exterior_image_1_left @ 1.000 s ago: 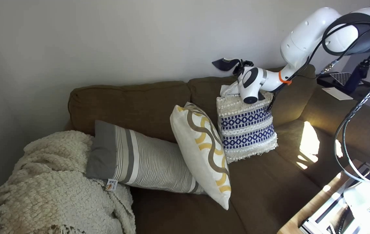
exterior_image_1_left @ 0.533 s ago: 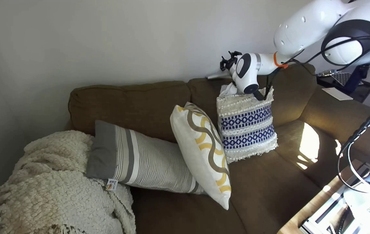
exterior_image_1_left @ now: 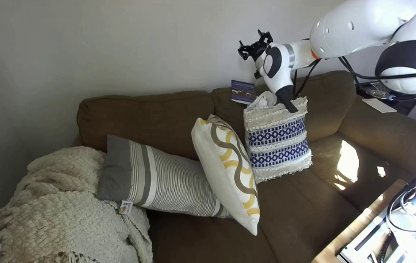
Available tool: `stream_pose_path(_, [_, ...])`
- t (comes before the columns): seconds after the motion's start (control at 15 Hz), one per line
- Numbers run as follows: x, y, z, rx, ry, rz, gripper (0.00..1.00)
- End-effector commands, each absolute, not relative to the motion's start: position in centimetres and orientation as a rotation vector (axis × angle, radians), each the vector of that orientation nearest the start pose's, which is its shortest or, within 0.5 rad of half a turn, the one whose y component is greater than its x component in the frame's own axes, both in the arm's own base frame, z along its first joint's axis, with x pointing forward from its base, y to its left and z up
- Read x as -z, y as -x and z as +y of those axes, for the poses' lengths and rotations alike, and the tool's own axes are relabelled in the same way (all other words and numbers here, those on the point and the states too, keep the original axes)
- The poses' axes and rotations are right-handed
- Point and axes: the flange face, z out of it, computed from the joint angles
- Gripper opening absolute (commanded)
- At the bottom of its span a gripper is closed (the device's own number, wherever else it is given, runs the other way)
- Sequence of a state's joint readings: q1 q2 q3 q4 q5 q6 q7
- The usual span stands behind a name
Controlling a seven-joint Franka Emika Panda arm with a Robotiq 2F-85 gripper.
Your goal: Put the book on the backrest
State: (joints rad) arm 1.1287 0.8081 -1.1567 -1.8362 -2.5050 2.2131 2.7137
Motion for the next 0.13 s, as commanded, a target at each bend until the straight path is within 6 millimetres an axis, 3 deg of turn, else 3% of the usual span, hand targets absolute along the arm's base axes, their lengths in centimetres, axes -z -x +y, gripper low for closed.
stream_pose_path(0.0, [-37.23,-66.46,7.35,-2.041,-1.328,0.295,1.0])
stream_pose_path(0.07, [-37.68,-66.22,6.39,-2.036,-1.312,0.279,1.0])
